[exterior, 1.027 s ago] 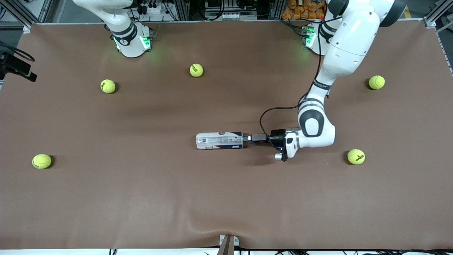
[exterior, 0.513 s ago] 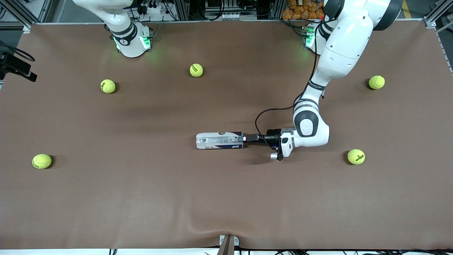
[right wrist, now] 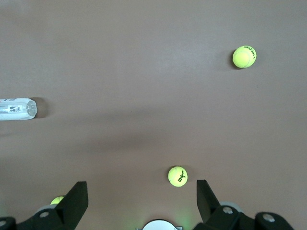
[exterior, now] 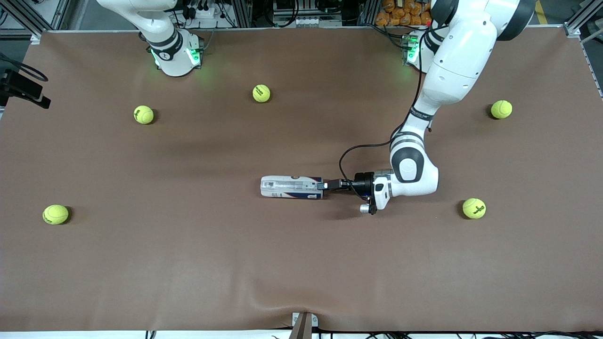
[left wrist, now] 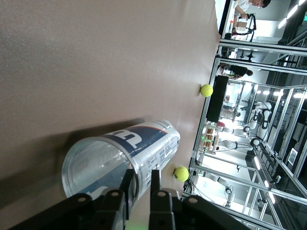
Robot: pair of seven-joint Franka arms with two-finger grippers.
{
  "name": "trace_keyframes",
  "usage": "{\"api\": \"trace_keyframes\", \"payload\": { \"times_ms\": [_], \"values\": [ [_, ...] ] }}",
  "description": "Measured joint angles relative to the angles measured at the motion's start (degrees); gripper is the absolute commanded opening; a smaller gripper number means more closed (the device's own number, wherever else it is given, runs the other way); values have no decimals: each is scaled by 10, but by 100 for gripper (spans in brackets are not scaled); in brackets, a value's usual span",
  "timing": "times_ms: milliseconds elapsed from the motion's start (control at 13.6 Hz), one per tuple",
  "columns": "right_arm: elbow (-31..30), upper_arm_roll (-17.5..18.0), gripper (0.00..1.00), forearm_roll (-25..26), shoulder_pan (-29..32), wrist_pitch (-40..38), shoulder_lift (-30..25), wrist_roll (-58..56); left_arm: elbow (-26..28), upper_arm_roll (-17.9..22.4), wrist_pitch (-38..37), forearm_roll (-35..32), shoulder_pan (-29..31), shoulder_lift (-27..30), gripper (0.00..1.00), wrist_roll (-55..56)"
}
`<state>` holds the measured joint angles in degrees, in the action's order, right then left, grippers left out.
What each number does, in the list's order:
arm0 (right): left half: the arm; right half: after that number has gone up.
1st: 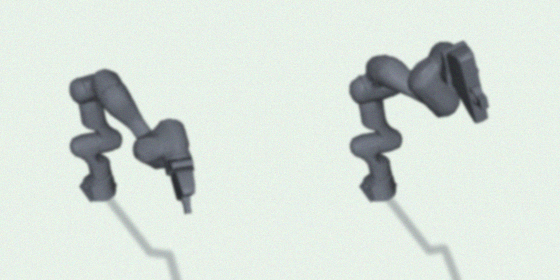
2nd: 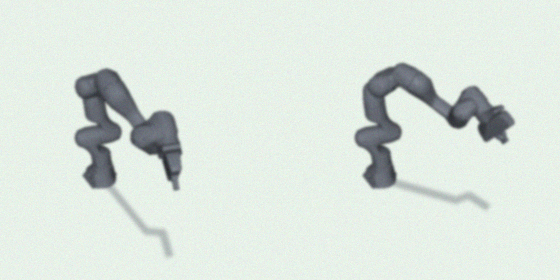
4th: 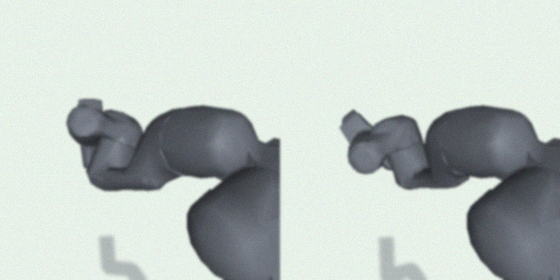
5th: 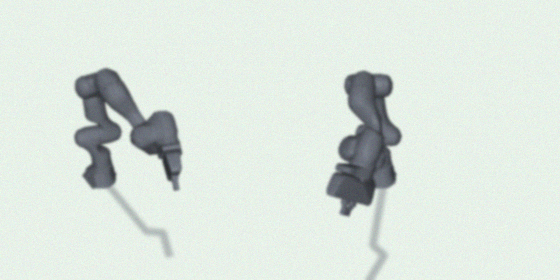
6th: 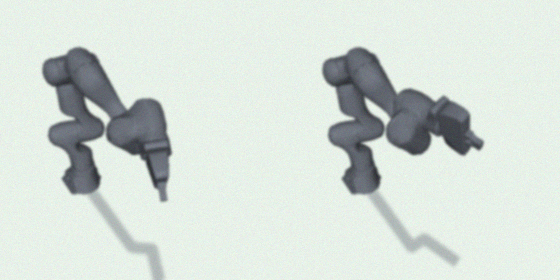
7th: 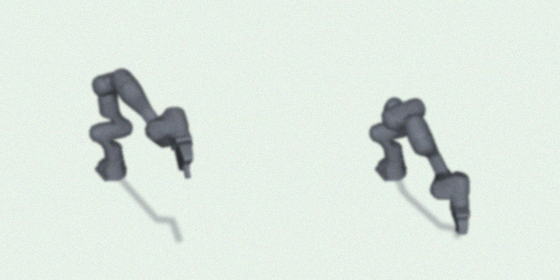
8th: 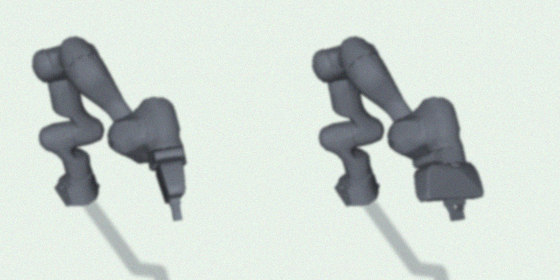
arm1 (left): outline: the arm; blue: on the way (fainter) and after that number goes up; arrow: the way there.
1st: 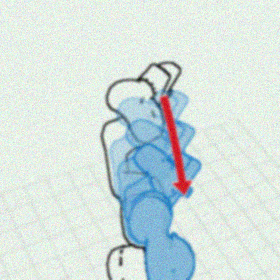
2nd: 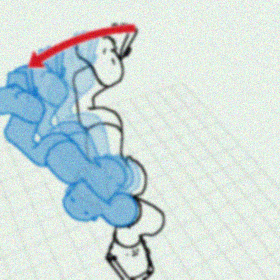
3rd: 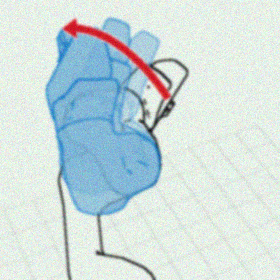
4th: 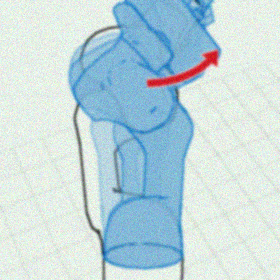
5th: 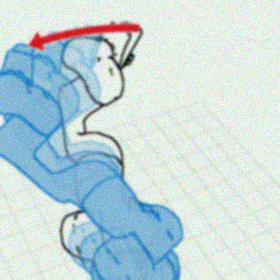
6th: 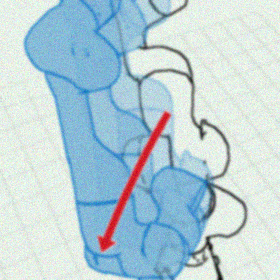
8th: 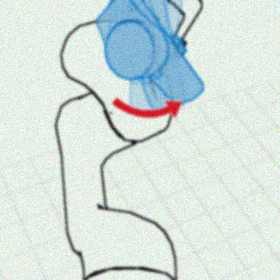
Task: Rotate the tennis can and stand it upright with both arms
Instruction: 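Grasp the can's bottom end with the left gripper, then rotate the can upright with the left gripper and set it down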
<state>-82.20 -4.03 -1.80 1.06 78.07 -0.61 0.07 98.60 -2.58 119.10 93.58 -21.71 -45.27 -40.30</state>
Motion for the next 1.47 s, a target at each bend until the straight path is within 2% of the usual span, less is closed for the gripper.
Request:
{"api": "trace_keyframes", "payload": {
  "times_ms": [440,587,1027,1467],
  "values": [
    [0,0,100,0,0,0,0,0,-26,0,0,-1,-4,2,0,18],
    [0,0,100,0,0,0,0,0,-50,1,5,-42,-10,10,0,73],
    [0,0,100,0,0,0,0,0,-113,1,9,-294,-29,103,0,365],
    [0,0,100,0,0,0,0,0,-209,-3,3,-652,-129,140,0,772]
  ]
}}
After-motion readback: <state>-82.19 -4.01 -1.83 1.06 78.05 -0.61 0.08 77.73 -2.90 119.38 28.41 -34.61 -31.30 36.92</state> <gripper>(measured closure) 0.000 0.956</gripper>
